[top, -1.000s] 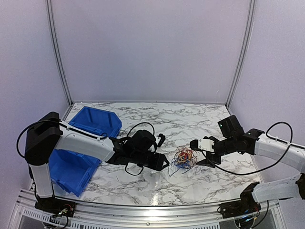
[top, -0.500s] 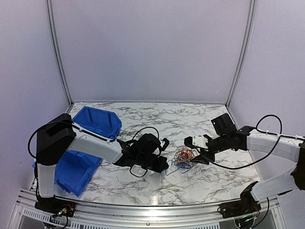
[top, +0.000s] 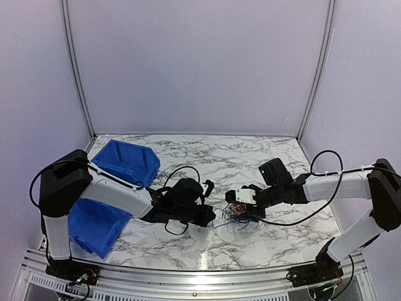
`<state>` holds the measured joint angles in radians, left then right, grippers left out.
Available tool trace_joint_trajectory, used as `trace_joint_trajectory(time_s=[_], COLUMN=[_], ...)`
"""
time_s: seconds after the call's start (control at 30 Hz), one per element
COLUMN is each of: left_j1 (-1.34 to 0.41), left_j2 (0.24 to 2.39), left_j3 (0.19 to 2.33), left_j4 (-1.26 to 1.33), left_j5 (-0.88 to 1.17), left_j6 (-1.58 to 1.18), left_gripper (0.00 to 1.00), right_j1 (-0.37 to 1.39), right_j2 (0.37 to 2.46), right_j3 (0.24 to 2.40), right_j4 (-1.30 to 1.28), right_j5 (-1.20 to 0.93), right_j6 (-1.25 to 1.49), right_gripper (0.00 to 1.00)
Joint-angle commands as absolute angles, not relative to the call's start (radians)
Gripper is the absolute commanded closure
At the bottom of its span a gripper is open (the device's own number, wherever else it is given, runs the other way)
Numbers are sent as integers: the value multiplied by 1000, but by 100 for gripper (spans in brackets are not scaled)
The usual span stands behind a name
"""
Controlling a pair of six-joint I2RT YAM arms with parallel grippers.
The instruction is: Untangle the cables
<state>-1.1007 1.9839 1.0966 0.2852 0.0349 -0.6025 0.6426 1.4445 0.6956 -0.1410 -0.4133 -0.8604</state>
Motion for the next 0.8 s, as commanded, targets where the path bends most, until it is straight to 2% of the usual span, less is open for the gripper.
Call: trace_joint_trajectory(time_s=[0.0,0.07,0.23,0.4,0.77], left_j1=[-1097,-1097,-1097,-1097,-1092], left_j2=[1927,1902,1841,1762,1468], left_j3=[1065,1050,1016,964,797], left_j4=[333,336,336,336,315], left_j5=[7,-31,-71,-113,-291], left_j6=[-625,-626,-621,-618,-578], left_gripper=[100,100,100,100,100], right_j1=[662,661,660,661,616], right_j2=[1495,1507,1549,1597,1667], right_j3=[681,673,685,706,757], right_j4=[-54,-53,-72,-92,-150], right_j5=[-372,-366,-351,-332,-325], right_j6=[-871,-874,-874,-871,-835], right_gripper=[31,34,54,68,81])
